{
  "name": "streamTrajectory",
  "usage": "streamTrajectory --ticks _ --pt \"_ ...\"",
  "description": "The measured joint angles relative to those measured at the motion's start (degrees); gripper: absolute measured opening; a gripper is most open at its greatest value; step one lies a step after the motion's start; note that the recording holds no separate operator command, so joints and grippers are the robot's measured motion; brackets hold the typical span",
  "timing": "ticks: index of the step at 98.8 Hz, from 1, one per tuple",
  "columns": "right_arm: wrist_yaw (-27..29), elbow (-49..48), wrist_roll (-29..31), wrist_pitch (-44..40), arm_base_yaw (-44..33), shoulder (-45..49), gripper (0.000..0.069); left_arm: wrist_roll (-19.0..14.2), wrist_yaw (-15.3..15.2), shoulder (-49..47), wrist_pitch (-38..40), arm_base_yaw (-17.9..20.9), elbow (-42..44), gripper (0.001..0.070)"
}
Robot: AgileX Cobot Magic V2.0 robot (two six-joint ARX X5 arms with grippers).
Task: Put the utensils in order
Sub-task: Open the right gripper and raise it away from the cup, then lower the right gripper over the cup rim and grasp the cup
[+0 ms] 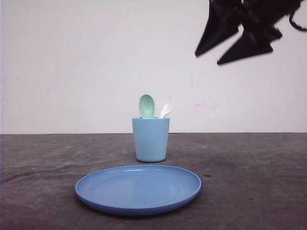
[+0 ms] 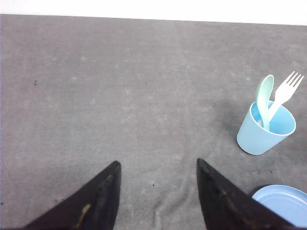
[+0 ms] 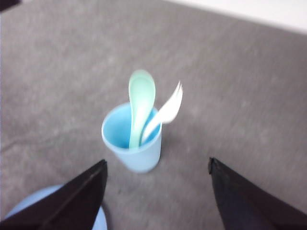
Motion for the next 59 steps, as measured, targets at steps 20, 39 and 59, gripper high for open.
streamTrajectory --ticks 20,39,59 --pt "0.0 -1.9 0.6 -0.4 0.2 1.3 0.0623 0.0 0.0 0.0 -1.0 0.0 0.0 0.0298" --pt "-0.3 -1.9 0.6 0.8 0.8 5.0 0.0681 0.0 0.0 0.0 -1.3 0.0 0.0 0.0298" --pt "-0.4 -1.9 0.6 7.5 3.7 13.1 0.0681 0.0 0.0 0.0 -1.3 0.0 0.0 0.0298"
